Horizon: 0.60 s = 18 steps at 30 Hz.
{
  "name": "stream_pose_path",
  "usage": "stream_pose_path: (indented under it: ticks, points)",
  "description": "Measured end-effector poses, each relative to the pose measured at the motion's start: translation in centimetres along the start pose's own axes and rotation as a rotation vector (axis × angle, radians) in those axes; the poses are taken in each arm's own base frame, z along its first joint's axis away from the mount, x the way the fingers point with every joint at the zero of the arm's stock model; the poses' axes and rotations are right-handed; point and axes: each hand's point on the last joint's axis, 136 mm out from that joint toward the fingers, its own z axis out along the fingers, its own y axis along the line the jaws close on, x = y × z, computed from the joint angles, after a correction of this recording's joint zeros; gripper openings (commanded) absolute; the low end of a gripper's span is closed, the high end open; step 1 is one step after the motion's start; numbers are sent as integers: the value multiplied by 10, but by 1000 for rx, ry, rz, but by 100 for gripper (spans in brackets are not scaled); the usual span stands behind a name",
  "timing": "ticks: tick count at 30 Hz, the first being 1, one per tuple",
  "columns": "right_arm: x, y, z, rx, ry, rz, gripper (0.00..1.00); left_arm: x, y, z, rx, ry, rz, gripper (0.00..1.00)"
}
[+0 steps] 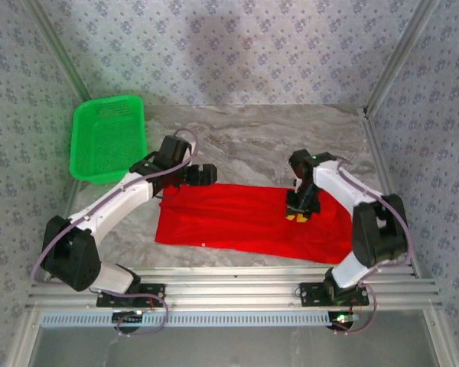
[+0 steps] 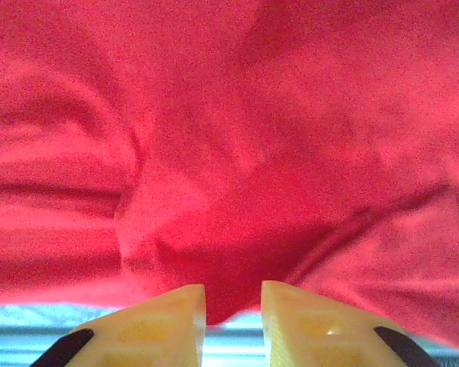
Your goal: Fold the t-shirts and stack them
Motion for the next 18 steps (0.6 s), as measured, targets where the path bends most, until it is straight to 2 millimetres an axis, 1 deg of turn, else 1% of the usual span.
stream_pose_path:
  ticks: [3,5,7,9,13,18]
  points:
    - [-7,-1,21,16,47,-8,17,2,-13,1,32,-2,46,95]
    - [-9,0,28,18,56,-19,15,3,-20,2,50,-6,72,95]
    - [-7,0,29,20,60,-26,15,7,-25,4,68,-5,94,95]
    - [-3,-1,30,23,66,-27,15,13,-26,8,72,5,109,95]
    - [12,-7,32,36,87,-29,14,28,-24,14,70,34,124,94]
    - [30,-11,31,57,115,-24,13,31,-23,18,70,40,132,95]
